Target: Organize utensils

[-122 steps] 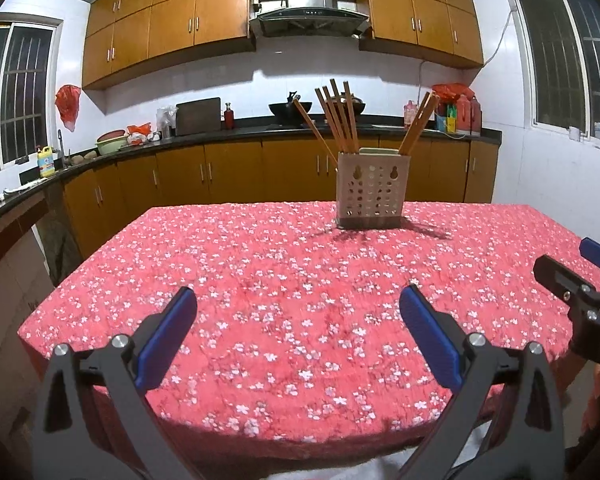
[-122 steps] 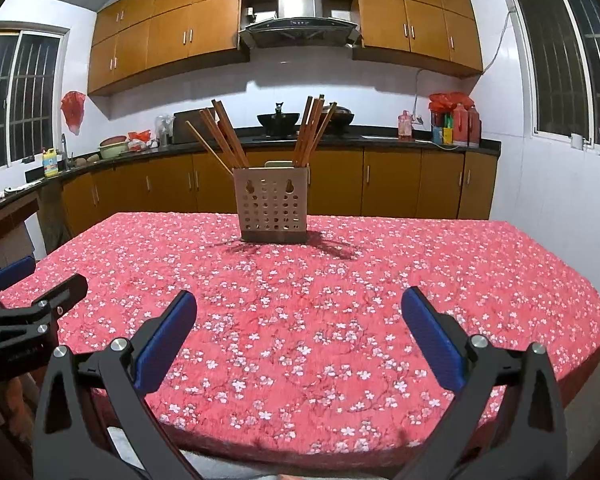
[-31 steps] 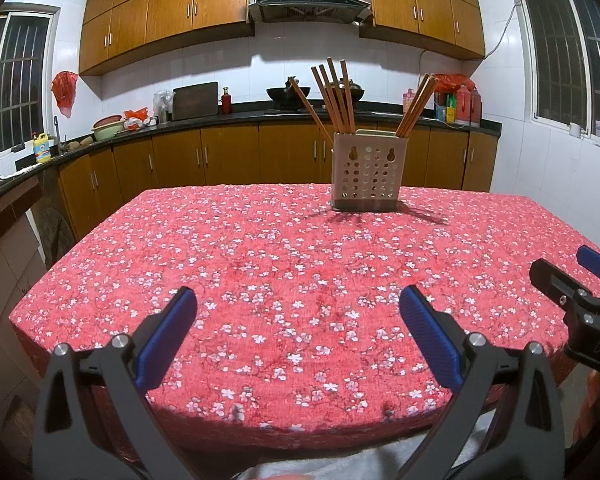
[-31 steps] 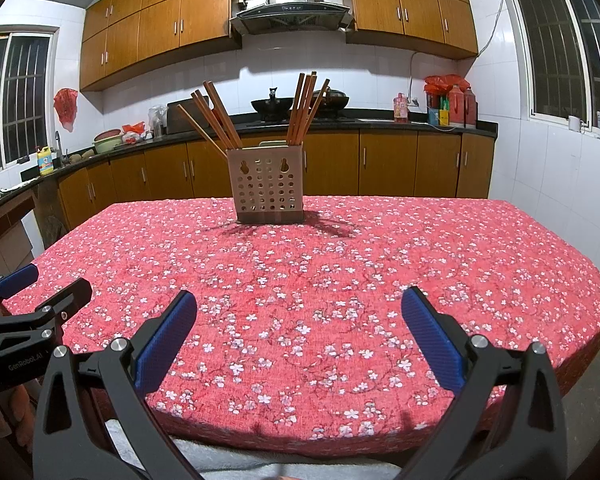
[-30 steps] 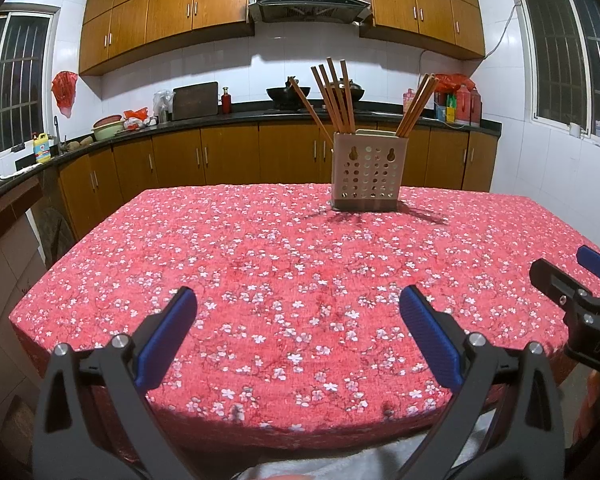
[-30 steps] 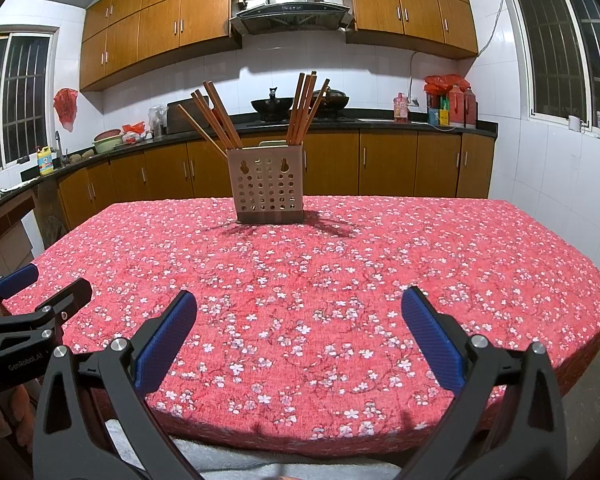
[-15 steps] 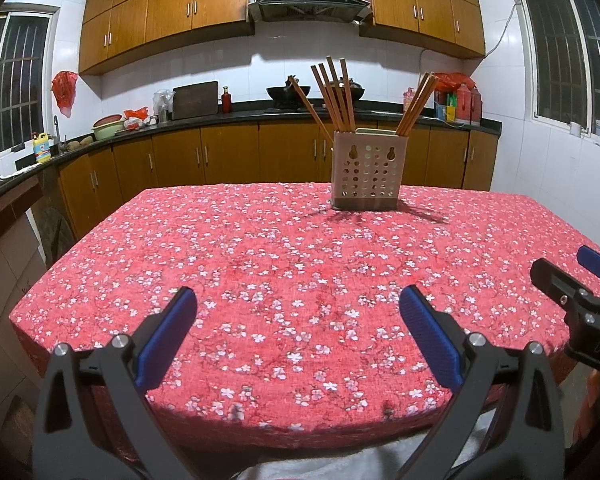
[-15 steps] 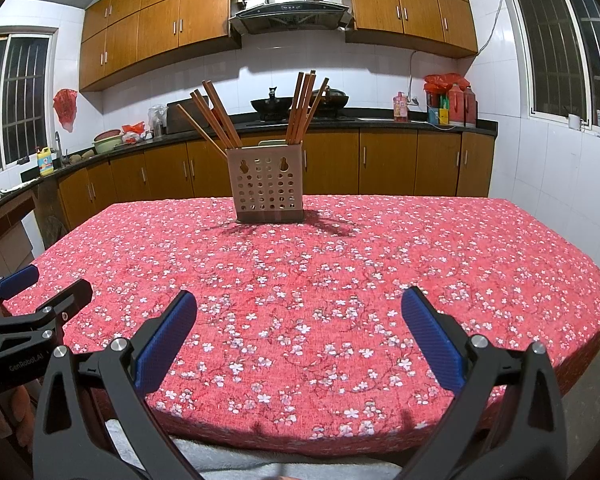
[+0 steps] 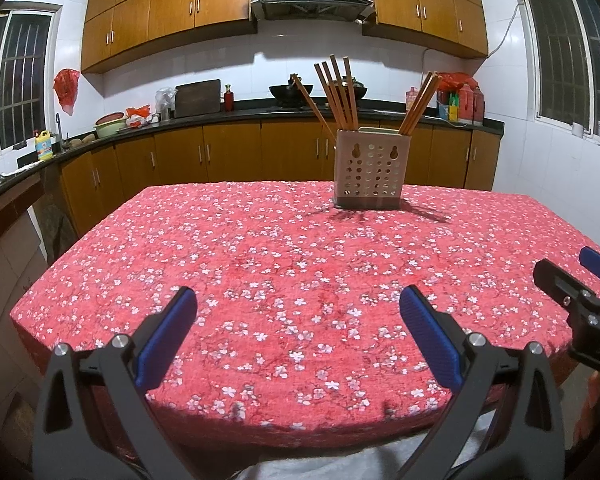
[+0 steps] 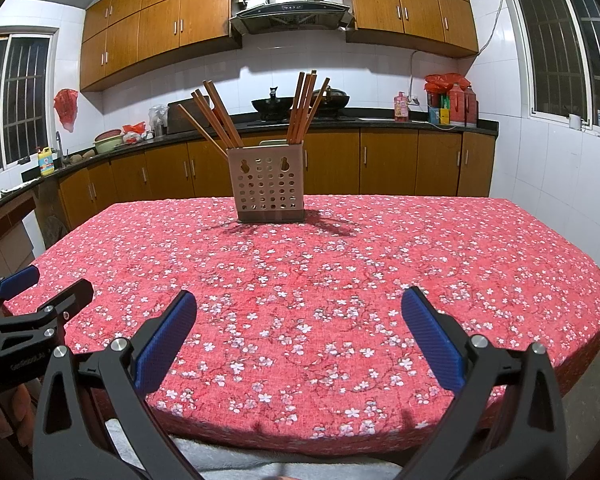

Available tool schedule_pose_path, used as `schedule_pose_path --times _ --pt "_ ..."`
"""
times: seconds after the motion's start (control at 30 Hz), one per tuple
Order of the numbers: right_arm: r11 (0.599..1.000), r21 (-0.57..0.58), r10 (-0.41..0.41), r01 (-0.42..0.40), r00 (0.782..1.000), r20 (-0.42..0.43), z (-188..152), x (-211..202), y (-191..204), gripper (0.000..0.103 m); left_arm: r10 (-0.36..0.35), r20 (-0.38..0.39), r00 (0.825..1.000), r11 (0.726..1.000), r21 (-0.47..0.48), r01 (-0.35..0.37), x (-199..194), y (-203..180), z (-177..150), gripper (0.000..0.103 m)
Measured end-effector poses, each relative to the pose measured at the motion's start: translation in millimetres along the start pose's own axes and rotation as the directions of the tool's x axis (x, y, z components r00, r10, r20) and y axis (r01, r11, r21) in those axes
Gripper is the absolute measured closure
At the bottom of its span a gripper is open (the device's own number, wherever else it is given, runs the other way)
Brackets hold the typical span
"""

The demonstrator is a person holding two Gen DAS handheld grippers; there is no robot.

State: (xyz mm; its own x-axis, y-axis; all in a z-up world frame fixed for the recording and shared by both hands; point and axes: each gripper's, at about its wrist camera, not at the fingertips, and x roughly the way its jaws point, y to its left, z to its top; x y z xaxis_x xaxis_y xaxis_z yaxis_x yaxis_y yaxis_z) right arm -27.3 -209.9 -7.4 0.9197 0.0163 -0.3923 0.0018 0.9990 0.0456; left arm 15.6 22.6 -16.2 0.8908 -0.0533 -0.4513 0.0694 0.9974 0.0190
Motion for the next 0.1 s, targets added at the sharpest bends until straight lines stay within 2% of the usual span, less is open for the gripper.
schedule_pose_path --times 0.1 --pt "1.0 0.0 0.0 0.0 1.0 -0.001 0.6 0.6 -0.8 0.002 -0.002 -0.004 1.0 1.0 -0.002 0.002 0.1 0.4 0.6 0.004"
